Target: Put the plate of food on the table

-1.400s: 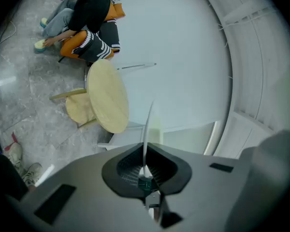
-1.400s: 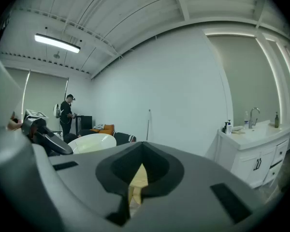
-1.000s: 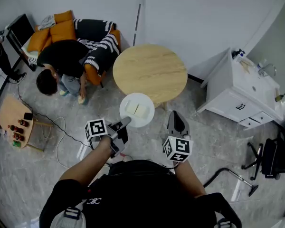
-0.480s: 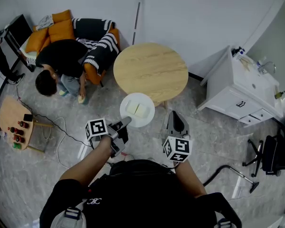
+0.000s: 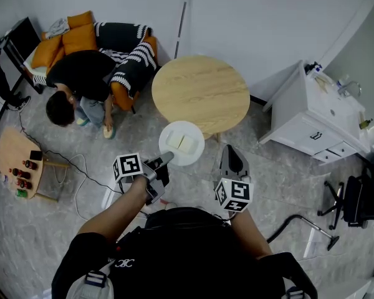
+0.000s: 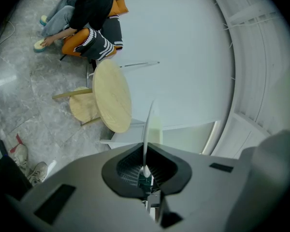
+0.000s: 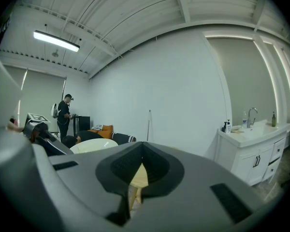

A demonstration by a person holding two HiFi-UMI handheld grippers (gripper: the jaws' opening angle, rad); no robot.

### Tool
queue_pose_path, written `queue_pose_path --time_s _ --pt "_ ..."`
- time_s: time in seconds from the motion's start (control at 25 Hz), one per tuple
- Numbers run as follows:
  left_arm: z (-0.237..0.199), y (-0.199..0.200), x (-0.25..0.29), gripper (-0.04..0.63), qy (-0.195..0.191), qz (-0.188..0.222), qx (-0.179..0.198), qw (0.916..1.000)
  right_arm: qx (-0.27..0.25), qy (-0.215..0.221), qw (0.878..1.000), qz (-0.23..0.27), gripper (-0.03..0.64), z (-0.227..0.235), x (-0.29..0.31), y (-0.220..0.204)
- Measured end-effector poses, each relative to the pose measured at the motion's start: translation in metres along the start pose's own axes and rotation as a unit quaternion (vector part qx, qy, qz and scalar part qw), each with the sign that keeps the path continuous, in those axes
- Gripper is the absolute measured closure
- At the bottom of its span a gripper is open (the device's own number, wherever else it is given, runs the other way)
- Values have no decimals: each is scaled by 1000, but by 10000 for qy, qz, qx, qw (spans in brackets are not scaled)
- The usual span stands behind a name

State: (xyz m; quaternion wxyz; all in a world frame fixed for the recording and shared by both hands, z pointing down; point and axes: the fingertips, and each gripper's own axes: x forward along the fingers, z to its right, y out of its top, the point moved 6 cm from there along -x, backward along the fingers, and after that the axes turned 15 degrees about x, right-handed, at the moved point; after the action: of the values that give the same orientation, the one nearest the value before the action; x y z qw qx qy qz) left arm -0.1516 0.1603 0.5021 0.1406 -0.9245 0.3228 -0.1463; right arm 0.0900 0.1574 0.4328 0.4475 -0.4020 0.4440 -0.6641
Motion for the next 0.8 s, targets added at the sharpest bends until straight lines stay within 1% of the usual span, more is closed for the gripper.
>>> queue_pose_path --time_s 0.2,0.4,0.56,0.8 --pt "-7 10 -7 575 -93 -75 30 9999 -52 -97 9999 21 609 -13 2 -4" --pt "-21 16 -26 575 -137 -206 -3 9997 -22 -243 9997 41 609 -34 -3 -16" --pt "-22 16 -26 575 -111 -347 0 9993 10 -318 9995 -13 609 -35 -8 -20" --pt "-22 16 -27 575 -151 -320 -45 9994 12 -406 9992 -34 610 -33 -10 -19"
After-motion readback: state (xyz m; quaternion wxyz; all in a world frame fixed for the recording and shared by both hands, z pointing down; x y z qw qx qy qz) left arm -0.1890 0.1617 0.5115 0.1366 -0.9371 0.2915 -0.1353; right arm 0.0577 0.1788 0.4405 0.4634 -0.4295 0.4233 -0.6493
